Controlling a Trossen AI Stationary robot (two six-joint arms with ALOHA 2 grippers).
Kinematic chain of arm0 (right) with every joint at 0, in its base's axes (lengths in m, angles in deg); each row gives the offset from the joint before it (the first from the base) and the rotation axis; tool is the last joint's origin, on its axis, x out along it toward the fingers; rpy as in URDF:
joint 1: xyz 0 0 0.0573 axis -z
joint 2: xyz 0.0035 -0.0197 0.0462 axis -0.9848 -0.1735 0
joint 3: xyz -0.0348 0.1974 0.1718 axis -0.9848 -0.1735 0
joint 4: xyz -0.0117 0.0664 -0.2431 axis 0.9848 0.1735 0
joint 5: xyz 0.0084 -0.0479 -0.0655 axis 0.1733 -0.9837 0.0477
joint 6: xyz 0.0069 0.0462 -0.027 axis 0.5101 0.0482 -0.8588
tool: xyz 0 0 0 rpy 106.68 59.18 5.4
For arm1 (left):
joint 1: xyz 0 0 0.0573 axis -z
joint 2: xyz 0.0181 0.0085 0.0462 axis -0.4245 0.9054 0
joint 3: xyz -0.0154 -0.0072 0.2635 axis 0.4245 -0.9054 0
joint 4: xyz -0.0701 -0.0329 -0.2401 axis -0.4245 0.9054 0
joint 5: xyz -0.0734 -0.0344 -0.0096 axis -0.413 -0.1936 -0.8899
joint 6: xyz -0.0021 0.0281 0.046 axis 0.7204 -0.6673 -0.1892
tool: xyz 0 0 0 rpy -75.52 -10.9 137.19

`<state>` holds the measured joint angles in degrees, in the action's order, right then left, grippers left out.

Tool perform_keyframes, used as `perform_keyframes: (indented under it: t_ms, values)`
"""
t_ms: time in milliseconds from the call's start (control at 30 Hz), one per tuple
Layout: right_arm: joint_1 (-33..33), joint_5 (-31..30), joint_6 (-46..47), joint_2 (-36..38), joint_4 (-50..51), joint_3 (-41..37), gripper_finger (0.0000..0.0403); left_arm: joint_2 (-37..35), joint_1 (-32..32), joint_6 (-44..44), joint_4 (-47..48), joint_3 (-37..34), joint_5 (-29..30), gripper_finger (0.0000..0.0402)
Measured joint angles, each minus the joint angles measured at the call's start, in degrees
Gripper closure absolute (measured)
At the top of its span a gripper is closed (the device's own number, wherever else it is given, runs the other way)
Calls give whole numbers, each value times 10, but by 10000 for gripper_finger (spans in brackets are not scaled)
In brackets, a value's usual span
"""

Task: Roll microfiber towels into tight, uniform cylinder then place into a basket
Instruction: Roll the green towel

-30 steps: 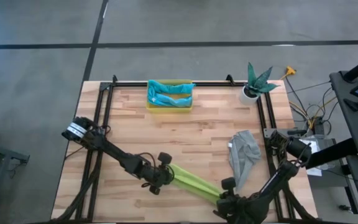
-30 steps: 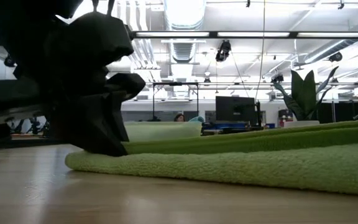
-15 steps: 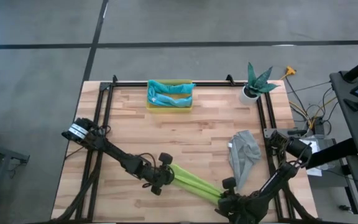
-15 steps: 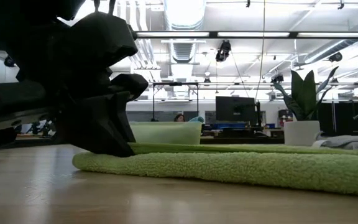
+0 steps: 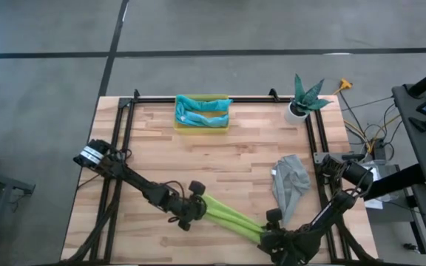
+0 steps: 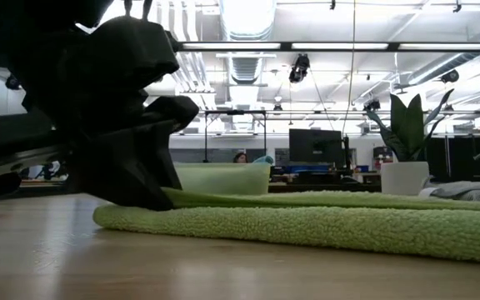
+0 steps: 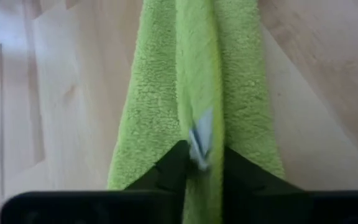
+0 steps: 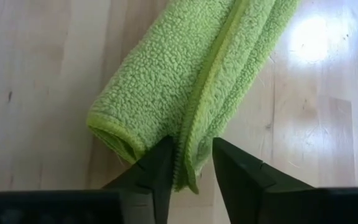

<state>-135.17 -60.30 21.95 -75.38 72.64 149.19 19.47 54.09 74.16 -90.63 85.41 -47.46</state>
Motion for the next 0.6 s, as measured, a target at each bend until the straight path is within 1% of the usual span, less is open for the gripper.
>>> perform_keyframes:
  t_ms: [167,267,400,600]
  values:
    - [0,-4,10,-1,-1,0,287,-5,2,0,1,-1,29,276]
    - [0,-5,10,-2,-4,0,287,-16,2,-3,9,-2,40,248]
    - [0,-4,11,-2,-4,0,287,-37,4,-11,46,-2,46,231]
    - [0,-4,10,-2,-3,2,286,-71,6,-11,97,-2,49,228]
